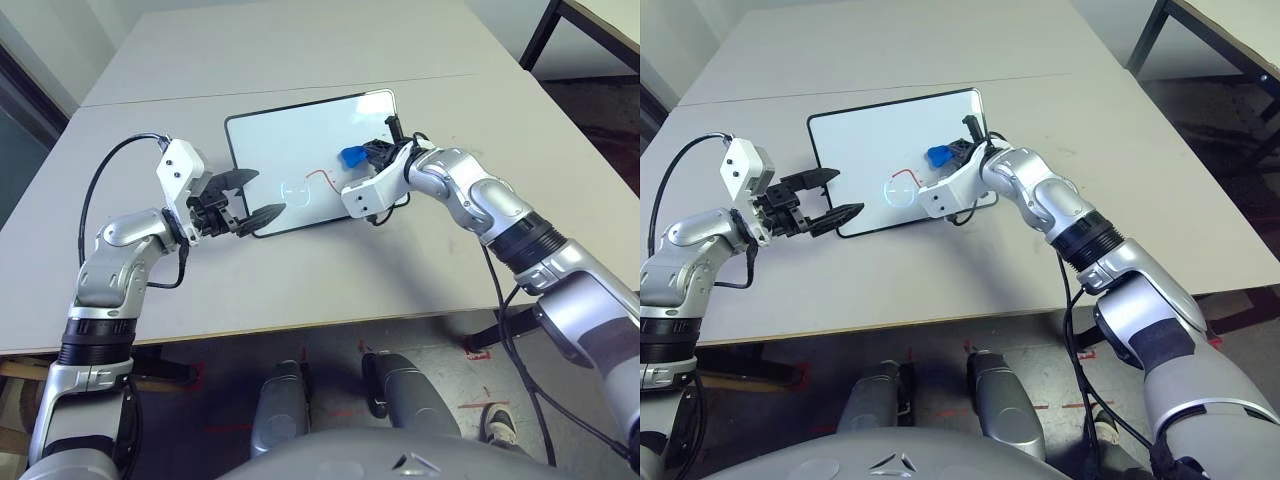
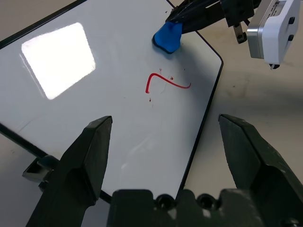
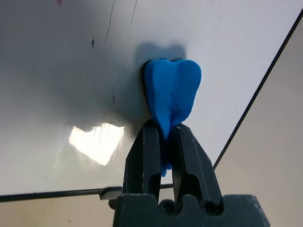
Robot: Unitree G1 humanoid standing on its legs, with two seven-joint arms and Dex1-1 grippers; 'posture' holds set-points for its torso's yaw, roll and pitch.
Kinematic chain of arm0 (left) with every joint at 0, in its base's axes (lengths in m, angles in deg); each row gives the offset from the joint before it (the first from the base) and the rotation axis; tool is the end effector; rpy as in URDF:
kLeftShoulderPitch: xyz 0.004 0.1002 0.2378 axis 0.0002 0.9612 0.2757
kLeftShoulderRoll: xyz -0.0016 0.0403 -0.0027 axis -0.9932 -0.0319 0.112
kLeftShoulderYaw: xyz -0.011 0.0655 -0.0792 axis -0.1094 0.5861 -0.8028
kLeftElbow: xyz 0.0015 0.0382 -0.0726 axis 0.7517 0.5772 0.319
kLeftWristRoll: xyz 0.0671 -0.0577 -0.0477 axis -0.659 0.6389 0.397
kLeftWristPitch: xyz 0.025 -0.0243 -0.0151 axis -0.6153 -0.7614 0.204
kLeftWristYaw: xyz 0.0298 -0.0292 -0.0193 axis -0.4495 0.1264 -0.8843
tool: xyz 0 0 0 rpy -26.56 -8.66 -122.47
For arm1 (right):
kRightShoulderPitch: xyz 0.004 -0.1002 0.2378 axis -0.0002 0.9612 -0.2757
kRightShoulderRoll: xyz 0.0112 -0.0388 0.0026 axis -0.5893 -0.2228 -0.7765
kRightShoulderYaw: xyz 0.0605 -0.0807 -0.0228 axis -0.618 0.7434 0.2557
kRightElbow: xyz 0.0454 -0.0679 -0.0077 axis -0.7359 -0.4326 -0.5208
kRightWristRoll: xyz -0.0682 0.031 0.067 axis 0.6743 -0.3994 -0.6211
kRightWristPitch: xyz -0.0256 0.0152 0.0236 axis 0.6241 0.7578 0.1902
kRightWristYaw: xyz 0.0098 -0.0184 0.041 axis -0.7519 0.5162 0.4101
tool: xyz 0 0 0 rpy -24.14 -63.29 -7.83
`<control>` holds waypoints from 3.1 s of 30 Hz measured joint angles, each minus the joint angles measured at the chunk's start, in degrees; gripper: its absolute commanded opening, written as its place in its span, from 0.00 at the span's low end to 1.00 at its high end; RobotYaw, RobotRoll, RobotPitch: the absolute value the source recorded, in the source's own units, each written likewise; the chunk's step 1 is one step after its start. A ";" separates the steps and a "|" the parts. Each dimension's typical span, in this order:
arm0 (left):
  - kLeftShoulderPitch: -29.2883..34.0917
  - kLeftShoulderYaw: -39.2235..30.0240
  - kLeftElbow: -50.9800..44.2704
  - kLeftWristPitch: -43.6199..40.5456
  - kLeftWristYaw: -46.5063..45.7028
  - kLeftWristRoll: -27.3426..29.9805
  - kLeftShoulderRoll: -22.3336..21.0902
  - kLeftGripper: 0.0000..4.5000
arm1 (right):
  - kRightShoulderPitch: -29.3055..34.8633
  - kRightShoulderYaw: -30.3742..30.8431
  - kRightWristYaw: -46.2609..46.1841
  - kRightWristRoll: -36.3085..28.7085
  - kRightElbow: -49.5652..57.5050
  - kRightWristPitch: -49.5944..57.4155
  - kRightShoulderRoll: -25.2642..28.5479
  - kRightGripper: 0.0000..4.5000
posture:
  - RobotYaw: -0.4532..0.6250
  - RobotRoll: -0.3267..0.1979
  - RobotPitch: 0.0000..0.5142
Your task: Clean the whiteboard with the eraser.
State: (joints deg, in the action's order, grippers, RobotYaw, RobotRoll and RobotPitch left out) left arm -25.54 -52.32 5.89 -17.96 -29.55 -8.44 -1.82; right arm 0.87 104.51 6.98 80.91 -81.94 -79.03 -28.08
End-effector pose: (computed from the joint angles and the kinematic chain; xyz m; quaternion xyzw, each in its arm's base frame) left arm 0.2536 0.2608 0.1587 0.1052 0.0203 -0.4242 0.8992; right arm 0.3236 -0.1083 0.1851 -0.7866 -0.0892 0.2749 0.5457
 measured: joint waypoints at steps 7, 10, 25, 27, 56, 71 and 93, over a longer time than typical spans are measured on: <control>-0.57 0.10 0.08 0.02 0.03 -0.02 0.21 1.00 | -0.37 -0.44 -0.66 0.90 -1.75 -0.01 2.57 0.03 | 0.32 0.62 0.21; -0.70 0.16 0.19 0.16 0.10 -0.08 0.24 1.00 | -0.44 -0.76 -1.02 1.00 -2.59 0.19 3.18 0.03 | 0.31 0.62 0.20; -1.06 0.39 0.41 0.52 0.13 -0.29 0.27 1.00 | -3.82 -2.96 -1.96 0.89 -8.05 4.40 2.75 0.03 | 0.32 0.62 0.20; -1.04 0.32 0.41 0.54 0.13 -0.29 0.23 1.00 | -3.82 -2.97 -1.60 0.78 -7.81 4.41 2.73 0.03 | 0.33 0.62 0.20; 1.33 -2.64 4.18 6.18 0.77 -0.99 -3.37 1.00 | 4.84 -0.74 3.36 4.22 8.03 7.70 -7.66 0.03 | 0.33 0.62 0.20; 0.13 -1.96 4.59 6.29 1.29 -1.75 -2.62 1.00 | 3.23 1.43 -0.80 6.59 2.85 7.25 -10.08 0.03 | 0.32 0.62 0.24; 1.31 -1.97 4.55 5.51 1.19 -1.97 -2.63 1.00 | 1.35 4.99 1.18 6.63 3.12 0.89 -12.89 0.03 | 0.33 0.62 0.24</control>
State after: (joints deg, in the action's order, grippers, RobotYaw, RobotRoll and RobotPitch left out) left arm -24.23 -54.29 10.44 -12.45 -28.36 -10.40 -4.45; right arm 2.22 109.50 8.16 87.54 -78.81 -78.14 -40.97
